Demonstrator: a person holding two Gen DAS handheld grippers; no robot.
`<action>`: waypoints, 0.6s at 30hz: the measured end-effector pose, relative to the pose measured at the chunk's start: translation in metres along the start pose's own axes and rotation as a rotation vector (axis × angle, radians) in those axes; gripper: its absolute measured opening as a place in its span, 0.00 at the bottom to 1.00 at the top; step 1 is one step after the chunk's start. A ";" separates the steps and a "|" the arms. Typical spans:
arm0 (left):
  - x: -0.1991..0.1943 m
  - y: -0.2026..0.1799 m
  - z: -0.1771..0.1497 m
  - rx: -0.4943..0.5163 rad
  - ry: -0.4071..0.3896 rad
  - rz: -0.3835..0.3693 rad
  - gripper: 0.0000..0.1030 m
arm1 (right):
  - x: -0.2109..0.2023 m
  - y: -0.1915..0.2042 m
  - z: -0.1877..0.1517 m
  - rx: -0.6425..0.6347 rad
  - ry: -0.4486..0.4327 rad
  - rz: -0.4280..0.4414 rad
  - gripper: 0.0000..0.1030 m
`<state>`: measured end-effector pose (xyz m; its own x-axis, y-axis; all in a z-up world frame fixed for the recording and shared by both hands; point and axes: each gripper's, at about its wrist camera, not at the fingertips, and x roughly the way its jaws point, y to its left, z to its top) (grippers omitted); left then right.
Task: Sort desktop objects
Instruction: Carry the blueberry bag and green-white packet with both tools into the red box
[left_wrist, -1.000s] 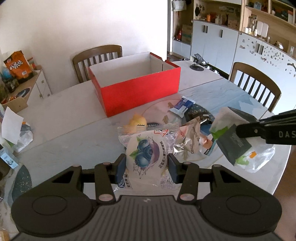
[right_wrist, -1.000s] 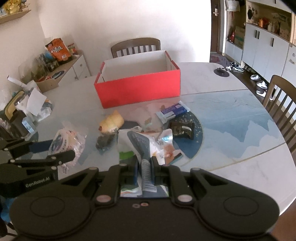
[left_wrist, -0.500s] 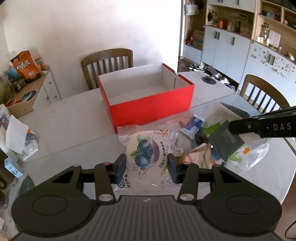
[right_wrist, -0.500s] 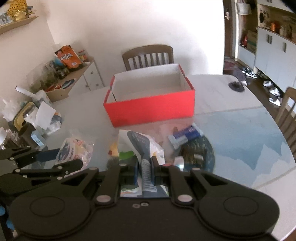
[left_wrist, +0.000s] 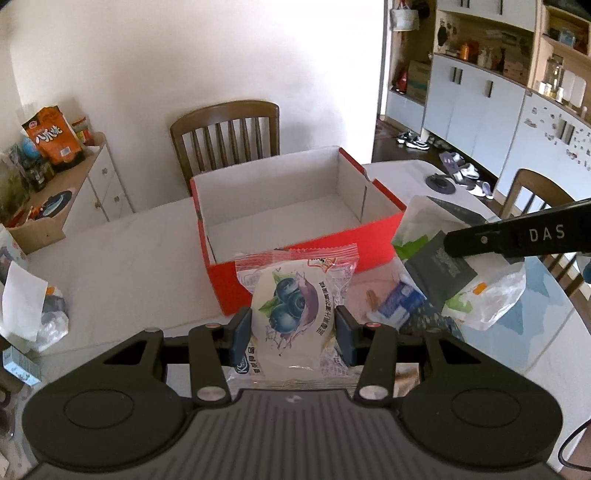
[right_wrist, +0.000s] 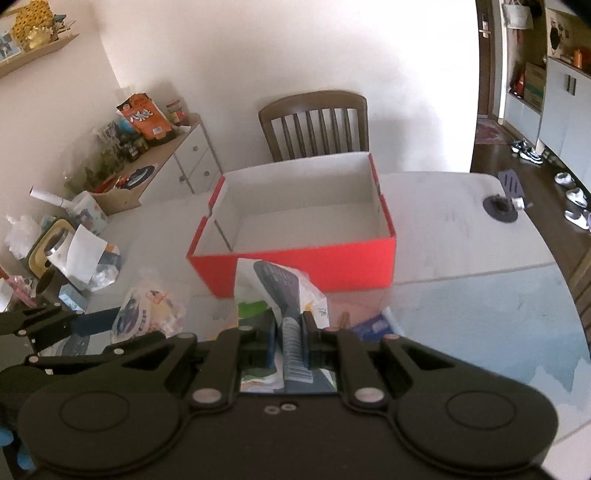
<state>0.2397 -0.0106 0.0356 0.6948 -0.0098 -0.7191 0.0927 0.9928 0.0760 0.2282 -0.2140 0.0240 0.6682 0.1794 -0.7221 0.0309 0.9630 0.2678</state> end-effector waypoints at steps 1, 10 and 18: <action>0.003 -0.001 0.005 0.002 -0.001 0.007 0.45 | 0.002 -0.004 0.005 0.001 0.003 0.003 0.12; 0.030 -0.002 0.038 0.001 0.015 0.049 0.45 | 0.021 -0.019 0.044 -0.022 -0.002 0.034 0.12; 0.055 0.005 0.064 0.009 0.041 0.074 0.45 | 0.038 -0.019 0.073 -0.058 -0.019 0.043 0.12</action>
<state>0.3235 -0.0142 0.0405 0.6702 0.0690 -0.7390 0.0482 0.9895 0.1361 0.3069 -0.2399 0.0380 0.6816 0.2180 -0.6985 -0.0411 0.9645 0.2610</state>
